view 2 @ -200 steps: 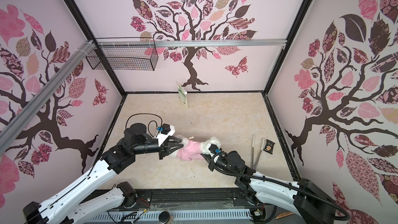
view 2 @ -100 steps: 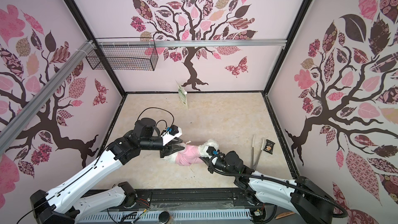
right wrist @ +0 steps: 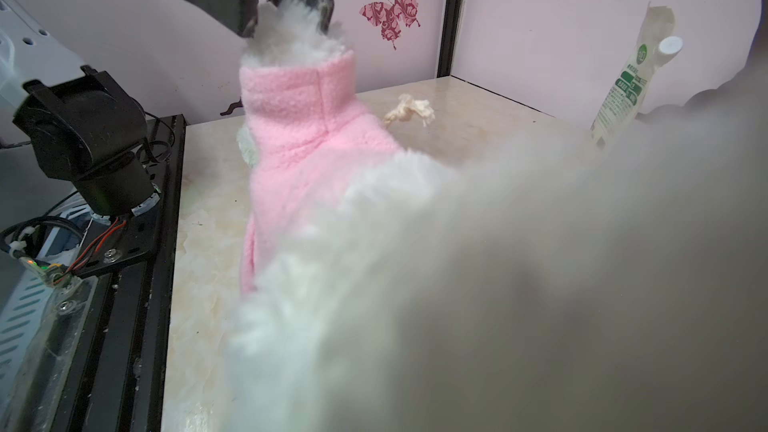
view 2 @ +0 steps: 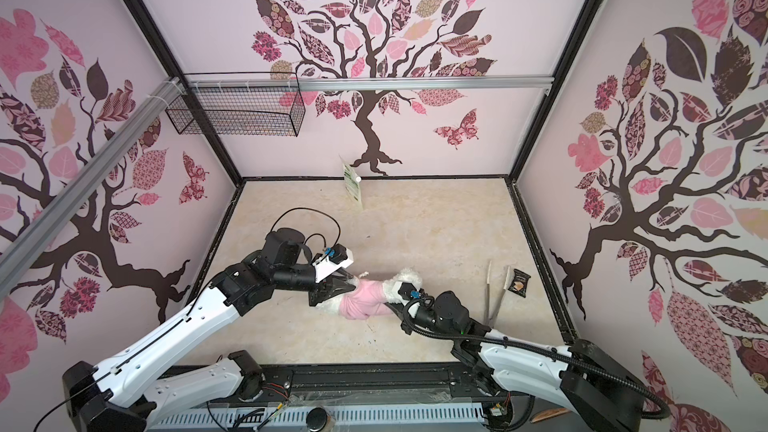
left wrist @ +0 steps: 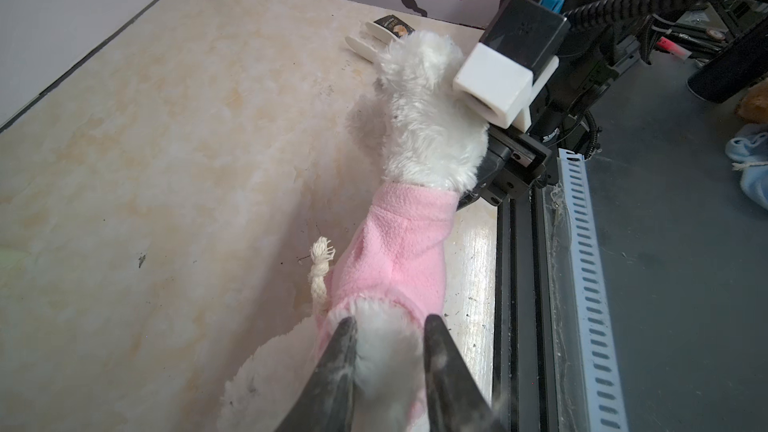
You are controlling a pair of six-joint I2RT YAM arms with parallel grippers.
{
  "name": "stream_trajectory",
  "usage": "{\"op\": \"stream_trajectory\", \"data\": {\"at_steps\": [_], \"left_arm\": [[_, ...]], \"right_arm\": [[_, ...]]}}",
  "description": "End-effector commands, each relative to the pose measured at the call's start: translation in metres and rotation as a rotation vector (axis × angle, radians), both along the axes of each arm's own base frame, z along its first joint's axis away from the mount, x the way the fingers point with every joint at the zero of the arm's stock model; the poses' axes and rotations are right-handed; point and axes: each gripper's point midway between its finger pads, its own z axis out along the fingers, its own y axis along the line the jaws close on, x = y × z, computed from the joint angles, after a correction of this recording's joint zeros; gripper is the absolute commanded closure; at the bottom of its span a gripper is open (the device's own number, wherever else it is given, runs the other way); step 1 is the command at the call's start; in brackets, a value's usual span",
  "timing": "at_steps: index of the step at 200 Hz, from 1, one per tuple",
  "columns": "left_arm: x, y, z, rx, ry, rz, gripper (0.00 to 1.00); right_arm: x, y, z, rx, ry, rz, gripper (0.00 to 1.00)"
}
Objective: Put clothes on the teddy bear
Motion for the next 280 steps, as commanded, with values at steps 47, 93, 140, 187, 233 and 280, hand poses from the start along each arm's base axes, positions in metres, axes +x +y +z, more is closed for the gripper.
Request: {"op": "stream_trajectory", "data": {"at_steps": [47,93,140,187,233,280], "left_arm": [[-0.001,-0.003,-0.002,-0.003,0.008,-0.015,0.82],[0.006,-0.002,0.091,-0.433,0.021,0.082,1.00],[0.028,0.009,0.087,-0.495,0.074,0.196,1.00],[0.044,0.001,0.019,-0.262,0.077,0.350,1.00],[0.052,-0.009,-0.010,-0.276,0.169,0.406,1.00],[0.046,-0.023,-0.017,-0.305,0.246,0.358,1.00]], "right_arm": [[0.006,0.001,0.040,0.109,-0.073,-0.023,0.94],[0.033,-0.018,-0.001,0.007,0.031,-0.220,0.88],[0.050,-0.030,-0.025,-0.045,0.152,-0.356,0.78],[0.055,-0.033,-0.014,-0.086,0.129,-0.386,0.35],[0.053,-0.037,0.020,-0.094,0.034,-0.372,0.11],[0.008,0.014,0.062,0.077,-0.046,-0.024,0.20]]}}
